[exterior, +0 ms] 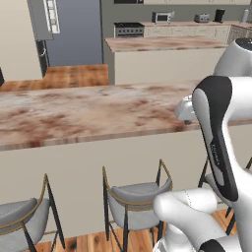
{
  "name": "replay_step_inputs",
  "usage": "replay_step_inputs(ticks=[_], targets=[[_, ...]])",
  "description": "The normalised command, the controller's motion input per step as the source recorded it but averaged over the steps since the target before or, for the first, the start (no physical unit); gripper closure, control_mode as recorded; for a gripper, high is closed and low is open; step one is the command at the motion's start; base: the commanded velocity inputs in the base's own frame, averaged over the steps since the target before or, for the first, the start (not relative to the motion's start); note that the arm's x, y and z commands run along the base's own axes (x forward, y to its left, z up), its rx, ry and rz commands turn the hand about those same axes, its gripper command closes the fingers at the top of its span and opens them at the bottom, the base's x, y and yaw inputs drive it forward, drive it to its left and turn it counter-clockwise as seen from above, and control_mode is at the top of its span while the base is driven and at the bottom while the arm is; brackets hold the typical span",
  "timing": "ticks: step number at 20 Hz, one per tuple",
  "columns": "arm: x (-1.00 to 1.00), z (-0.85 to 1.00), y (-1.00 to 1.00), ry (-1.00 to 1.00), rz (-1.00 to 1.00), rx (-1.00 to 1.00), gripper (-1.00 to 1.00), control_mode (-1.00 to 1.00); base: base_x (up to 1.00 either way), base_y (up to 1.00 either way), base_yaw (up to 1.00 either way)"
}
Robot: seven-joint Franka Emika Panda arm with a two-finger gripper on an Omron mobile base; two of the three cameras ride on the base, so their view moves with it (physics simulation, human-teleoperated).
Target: Place two dumplings into each of the tupperware containers and then place the containers in the fridge.
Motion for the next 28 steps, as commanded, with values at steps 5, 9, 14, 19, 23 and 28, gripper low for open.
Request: replay_step_inputs(ticks=[5,9,14,19,23,28], targets=[[-0.26,0.00,0.00,-0.01,0.00,0.00,-1.00,-1.00,0.00,0.00,0.00],[-0.04,0.00,0.01,0.00,0.00,0.00,-1.00,1.00,-0.02,-0.17,-0.01],[0.00,0.00,0.00,0.00,0.00,0.00,-1.00,1.00,-0.04,-0.98,-0.06],[0.00,0.00,0.00,0.00,0.00,0.00,-1.00,1.00,-0.02,-1.00,-0.09],[0.00,0.00,0.00,0.00,0.00,0.00,-1.00,1.00,0.00,-1.00,-0.09],[0.00,0.00,0.00,0.00,0.00,0.00,-1.00,1.00,0.02,-0.87,-0.06]])
